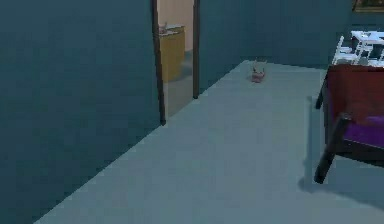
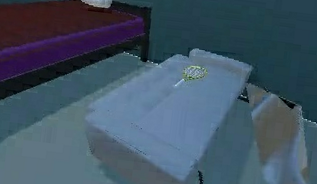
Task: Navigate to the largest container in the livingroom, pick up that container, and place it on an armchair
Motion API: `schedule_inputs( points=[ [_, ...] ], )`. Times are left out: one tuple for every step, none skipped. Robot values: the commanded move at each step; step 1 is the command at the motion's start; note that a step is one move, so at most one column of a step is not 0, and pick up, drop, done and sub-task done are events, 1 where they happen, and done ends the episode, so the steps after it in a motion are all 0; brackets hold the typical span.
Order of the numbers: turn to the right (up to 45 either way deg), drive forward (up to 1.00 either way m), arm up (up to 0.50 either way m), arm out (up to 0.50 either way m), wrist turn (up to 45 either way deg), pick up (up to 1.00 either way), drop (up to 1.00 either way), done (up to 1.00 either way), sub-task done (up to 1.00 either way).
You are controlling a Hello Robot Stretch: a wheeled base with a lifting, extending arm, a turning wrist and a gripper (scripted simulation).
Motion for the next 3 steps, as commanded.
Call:
schedule_inputs(
  points=[
    [0.0,1.00,0.00,0.00,0.0,0.00,0.00,0.00,0.00],
    [0.0,1.00,0.00,0.00,0.0,0.00,0.00,0.00,0.00],
    [3.0,0.00,0.00,0.00,0.0,0.00,0.00,0.00,0.00]
  ],
)
